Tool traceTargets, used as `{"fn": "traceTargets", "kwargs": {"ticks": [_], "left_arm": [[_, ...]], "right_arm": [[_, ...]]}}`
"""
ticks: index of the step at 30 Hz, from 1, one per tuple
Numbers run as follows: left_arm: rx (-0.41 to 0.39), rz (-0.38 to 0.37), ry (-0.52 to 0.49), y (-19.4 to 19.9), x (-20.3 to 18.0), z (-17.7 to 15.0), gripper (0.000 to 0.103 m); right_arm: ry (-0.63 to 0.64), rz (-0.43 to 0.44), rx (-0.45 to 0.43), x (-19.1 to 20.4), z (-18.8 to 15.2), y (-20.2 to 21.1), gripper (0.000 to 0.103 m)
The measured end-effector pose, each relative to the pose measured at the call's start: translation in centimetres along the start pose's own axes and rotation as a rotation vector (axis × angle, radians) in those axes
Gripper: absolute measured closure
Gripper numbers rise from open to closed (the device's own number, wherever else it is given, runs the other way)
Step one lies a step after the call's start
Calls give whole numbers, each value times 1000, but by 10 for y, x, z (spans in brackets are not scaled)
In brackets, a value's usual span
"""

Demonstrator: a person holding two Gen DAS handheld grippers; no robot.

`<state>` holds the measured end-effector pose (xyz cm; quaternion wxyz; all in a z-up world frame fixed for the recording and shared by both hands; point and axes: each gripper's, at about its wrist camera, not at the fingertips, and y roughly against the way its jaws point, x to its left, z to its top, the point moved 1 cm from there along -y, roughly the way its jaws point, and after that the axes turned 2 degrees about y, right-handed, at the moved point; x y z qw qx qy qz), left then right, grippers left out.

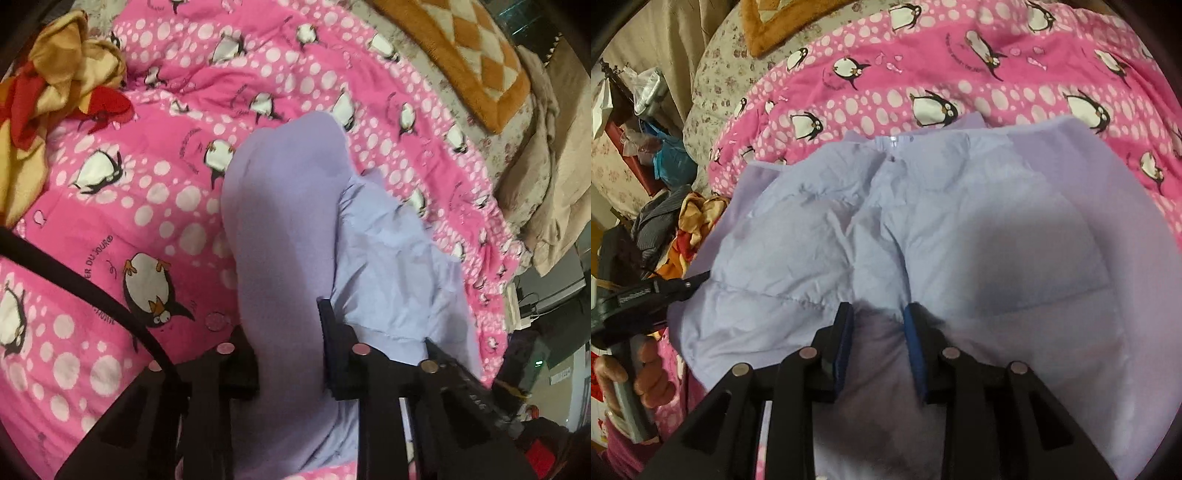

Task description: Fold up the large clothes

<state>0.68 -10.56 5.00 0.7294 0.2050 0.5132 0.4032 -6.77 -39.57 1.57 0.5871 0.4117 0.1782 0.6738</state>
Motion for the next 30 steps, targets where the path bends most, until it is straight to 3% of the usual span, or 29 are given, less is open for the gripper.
{"fn": "traceTargets", "kwargs": {"ticks": [4, 9, 13, 18, 23, 25, 28, 30], "left_arm": [[-27, -103, -65, 32, -39, -2, 103], [-41, -210, -185, 56, -109, -8, 103], [-16, -196, -322, 32, -176, -22, 103], [87, -206, -369, -32, -222, -54, 103], [168, -188, -400, -95, -245, -92, 103], [170, -207, -388, -99, -248, -97, 101], [226, -280, -392, -86, -255, -100, 83], [276, -325, -408, -65, -264, -103, 80]], "right_arm": [[-14, 15, 22, -2, 3, 3, 74], [-139, 93, 54, -26, 9, 21, 74], [-193, 72, 25, -51, 16, 51, 70], [-327, 69, -28, -102, 14, 83, 67], [-562, 210, -82, -157, 1, 85, 66], [-602, 247, -88, -165, -2, 81, 65], [-629, 270, -94, -168, -2, 81, 65], [-654, 286, -98, -169, -2, 83, 62]]}}
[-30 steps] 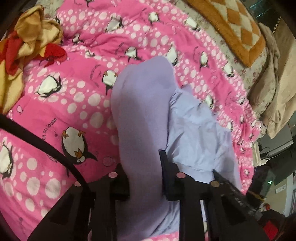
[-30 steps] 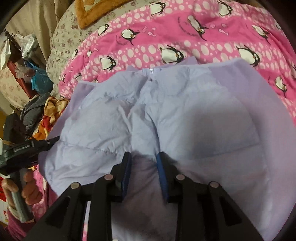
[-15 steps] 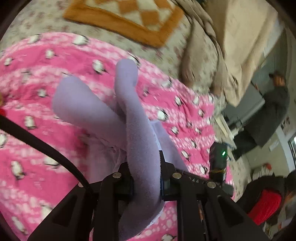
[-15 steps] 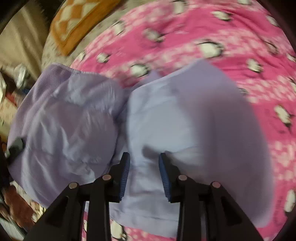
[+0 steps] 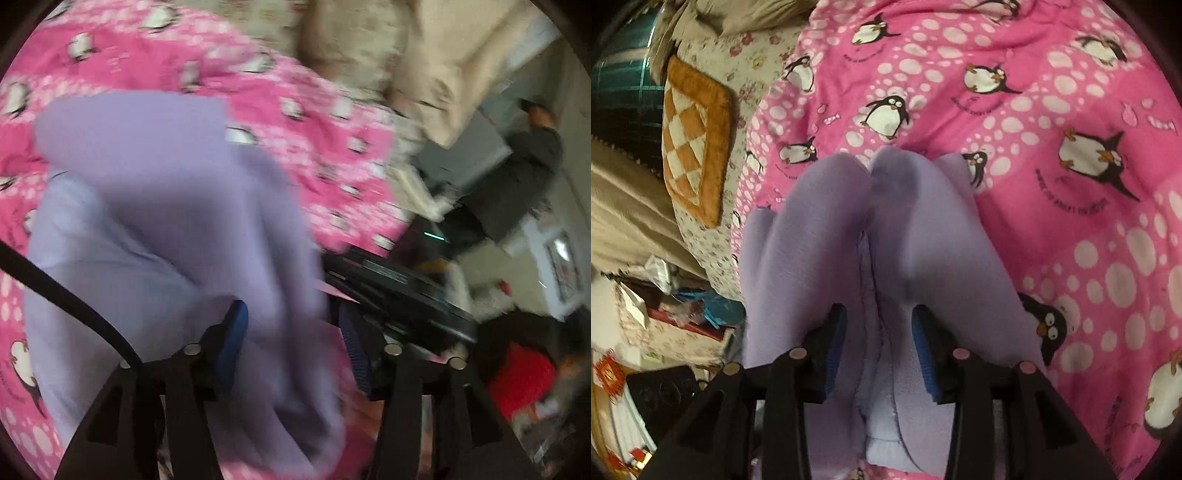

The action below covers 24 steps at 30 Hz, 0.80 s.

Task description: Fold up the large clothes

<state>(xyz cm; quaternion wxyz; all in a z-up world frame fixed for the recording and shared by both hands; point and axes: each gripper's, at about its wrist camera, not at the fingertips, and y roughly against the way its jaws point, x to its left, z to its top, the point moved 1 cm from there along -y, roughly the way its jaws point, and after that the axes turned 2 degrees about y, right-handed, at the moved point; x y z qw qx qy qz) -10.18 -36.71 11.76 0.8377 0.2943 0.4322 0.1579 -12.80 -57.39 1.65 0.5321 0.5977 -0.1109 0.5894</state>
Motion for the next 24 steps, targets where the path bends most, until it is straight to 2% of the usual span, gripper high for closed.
{"fn": "traceTargets", "kwargs": {"ticks": [2, 4, 8, 11, 14, 18, 22, 23, 24], "left_arm": [[-10, -2, -84, 25, -18, -7, 78], [-50, 41, -137, 49, -24, -13, 77], [-118, 215, -109, 81, 1, -30, 77], [-125, 276, -72, 79, 25, -41, 77], [-64, 308, -46, 55, 43, -53, 78], [-70, 354, -60, 42, 47, -64, 78], [-92, 355, -43, 55, 46, -66, 78], [-98, 359, -42, 55, 43, -63, 78], [-114, 371, -39, 60, 42, -61, 78]], "right_arm": [[-25, 18, -6, -3, -1, 3, 58], [-48, 27, -12, -4, -3, 7, 55], [-69, 23, -56, -1, -8, 29, 41], [56, 14, -85, 26, -14, 51, 41], [200, 46, -119, 60, -25, 65, 41], [330, 72, -27, 93, -40, 44, 41], [325, 17, 19, 86, -39, 9, 41], [323, 19, 37, 81, -41, 1, 48], [325, 18, 56, 78, -43, -6, 59]]}}
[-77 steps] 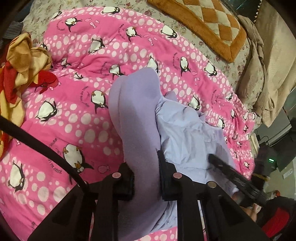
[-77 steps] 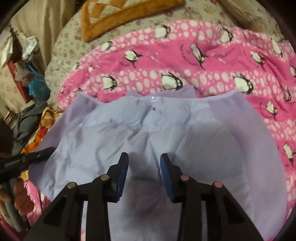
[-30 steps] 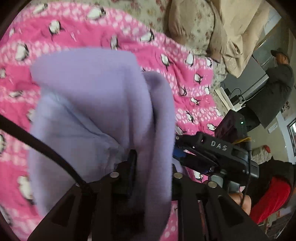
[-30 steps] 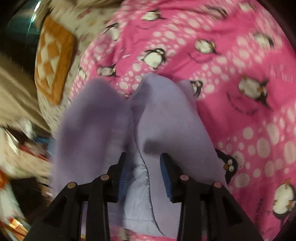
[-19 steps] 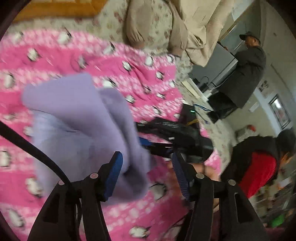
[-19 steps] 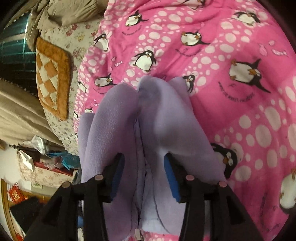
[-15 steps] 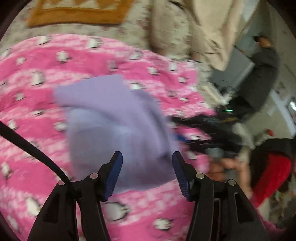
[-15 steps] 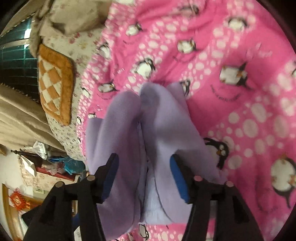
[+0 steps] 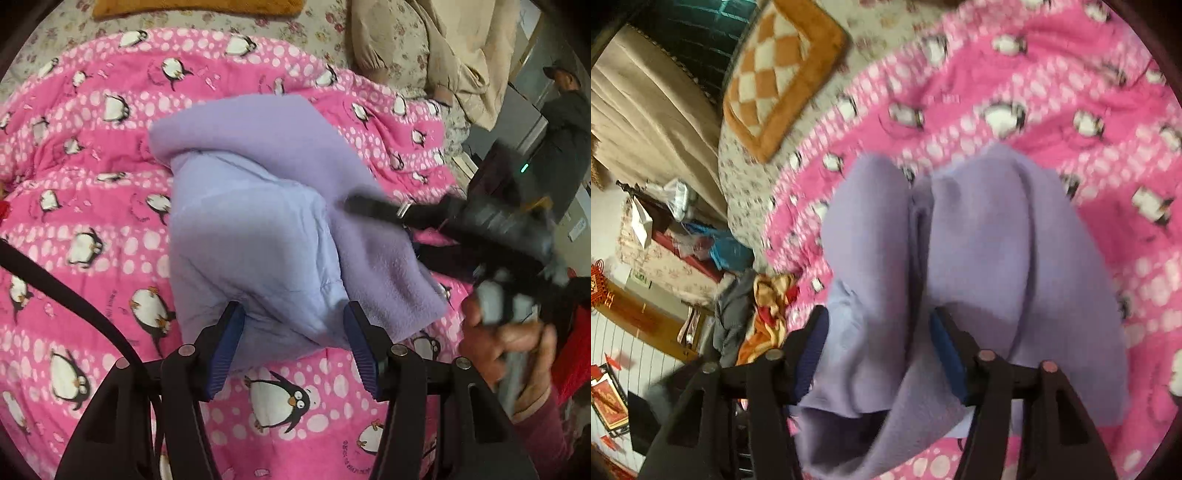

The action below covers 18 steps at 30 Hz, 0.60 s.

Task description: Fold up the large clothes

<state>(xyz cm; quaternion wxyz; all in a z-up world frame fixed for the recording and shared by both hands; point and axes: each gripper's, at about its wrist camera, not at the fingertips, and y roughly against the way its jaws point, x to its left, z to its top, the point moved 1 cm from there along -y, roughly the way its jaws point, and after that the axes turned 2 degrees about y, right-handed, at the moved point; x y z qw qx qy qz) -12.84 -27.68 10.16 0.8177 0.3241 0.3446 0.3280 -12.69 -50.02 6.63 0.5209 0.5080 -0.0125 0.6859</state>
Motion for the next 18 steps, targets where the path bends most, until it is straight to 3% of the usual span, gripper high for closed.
{"fn": "traceTargets", "kwargs": {"ticks": [4, 5, 9, 13, 16, 18], "left_arm": [[-79, 23, 39, 16, 4, 12, 78], [-88, 27, 51, 16, 5, 15, 78], [-85, 51, 86, 9, 9, 26, 78], [-56, 60, 50, -11, 0, 28, 77], [-5, 74, 31, -34, -8, 22, 77], [-6, 111, 8, -41, -11, 20, 77]], "right_arm": [[19, 2, 22, -5, -3, -15, 67], [28, 0, 16, -4, -4, -15, 88], [56, -38, -62, 1, -1, 9, 92], [80, -148, -147, -5, -1, 49, 92], [32, -271, -126, -30, -1, 47, 92], [-22, -257, -88, -46, -2, 40, 91]]}}
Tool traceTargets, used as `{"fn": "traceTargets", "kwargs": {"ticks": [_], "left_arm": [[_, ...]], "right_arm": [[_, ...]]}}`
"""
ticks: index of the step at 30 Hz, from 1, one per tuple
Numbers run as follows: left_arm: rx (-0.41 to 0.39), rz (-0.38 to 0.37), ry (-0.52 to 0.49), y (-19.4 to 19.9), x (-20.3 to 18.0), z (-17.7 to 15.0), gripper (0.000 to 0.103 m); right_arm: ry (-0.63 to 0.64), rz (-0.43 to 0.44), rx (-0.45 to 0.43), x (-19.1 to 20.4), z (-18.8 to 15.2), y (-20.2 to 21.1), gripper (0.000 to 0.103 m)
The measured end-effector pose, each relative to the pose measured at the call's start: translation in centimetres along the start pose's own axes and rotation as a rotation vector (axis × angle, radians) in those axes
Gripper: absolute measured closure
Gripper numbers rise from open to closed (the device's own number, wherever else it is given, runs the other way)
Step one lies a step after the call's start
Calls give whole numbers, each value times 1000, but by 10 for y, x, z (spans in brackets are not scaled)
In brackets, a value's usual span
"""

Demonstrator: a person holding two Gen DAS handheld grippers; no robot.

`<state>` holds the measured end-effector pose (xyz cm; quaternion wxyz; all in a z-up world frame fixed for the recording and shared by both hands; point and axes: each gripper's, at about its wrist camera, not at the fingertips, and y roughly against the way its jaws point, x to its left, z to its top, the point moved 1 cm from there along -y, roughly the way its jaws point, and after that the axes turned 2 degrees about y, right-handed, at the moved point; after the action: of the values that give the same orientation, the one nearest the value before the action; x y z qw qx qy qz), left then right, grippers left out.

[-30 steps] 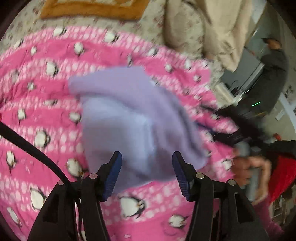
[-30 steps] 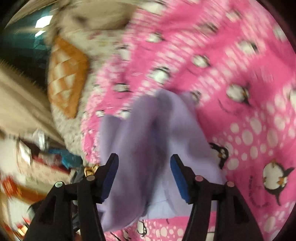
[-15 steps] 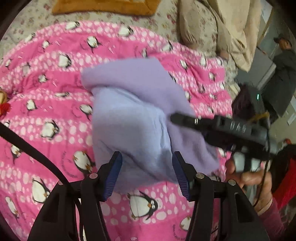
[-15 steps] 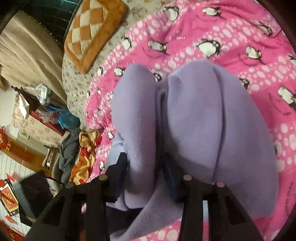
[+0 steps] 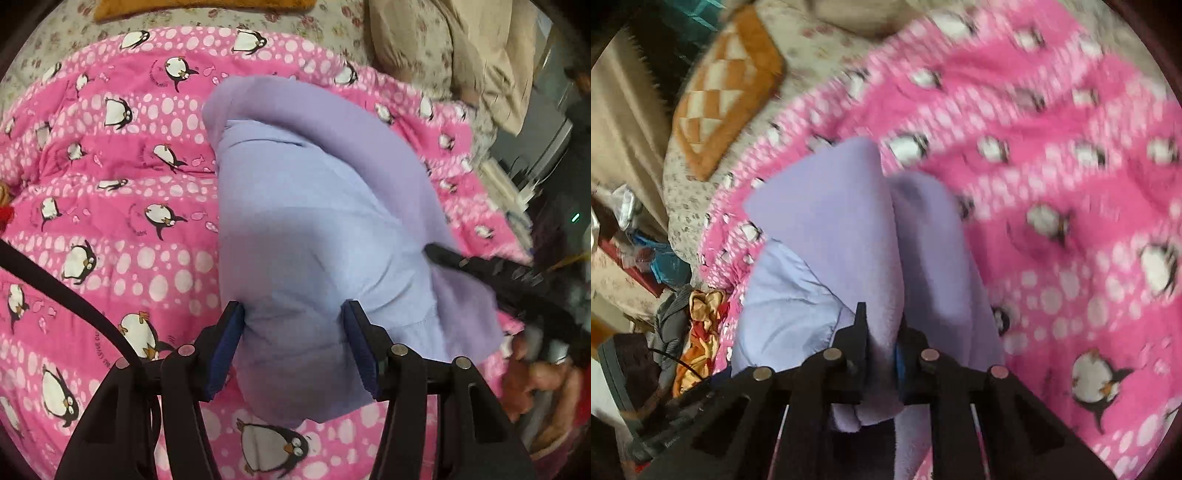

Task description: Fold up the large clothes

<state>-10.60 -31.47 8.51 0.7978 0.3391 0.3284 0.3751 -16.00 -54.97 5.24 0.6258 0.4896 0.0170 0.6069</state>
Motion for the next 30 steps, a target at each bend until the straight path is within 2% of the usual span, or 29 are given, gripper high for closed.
{"fn": "traceTargets", "kwargs": {"ticks": [2, 4, 6, 8, 12, 16, 19, 21, 23, 26, 27, 28, 29, 30], "left_arm": [[-3, 7, 0, -1, 1, -1, 77], [1, -1, 4, -1, 3, 0, 77], [5, -7, 9, -2, 5, 0, 77], [6, -10, 18, -2, 7, 1, 77], [4, -14, 22, -2, 7, 0, 77], [8, -23, 25, -3, 9, 0, 77], [8, -24, 29, -3, 9, 0, 77], [7, -22, 32, -4, 8, -1, 76], [8, -24, 30, -4, 9, -1, 76], [11, -31, 37, -4, 10, 0, 76], [15, -33, 43, -4, 11, 0, 76], [17, -37, 48, -2, 11, 1, 76], [14, -36, 53, 1, 12, 1, 76], [-9, -26, 61, 8, 13, 4, 76]], "right_arm": [[-32, 37, -5, -4, 3, 4, 85], [-54, 26, -50, -8, 8, 19, 75], [-46, -1, -91, -11, 11, 33, 57], [-34, -3, -97, -11, 10, 35, 56], [-32, 45, -55, -8, 9, 21, 56], [-84, -4, -62, -16, 12, 9, 50], [-120, 9, -75, -21, 14, 9, 36], [-86, 40, -97, -15, 16, 10, 21], [-42, 28, -68, -7, 18, 3, 16], [-1, -18, -4, 0, 15, -18, 19], [-6, -45, 5, -1, 15, -24, 28], [-11, -53, 0, 0, 16, -27, 40], [-12, -25, -11, 2, 18, -29, 74], [-18, 38, -2, 6, 20, -30, 82]]}}
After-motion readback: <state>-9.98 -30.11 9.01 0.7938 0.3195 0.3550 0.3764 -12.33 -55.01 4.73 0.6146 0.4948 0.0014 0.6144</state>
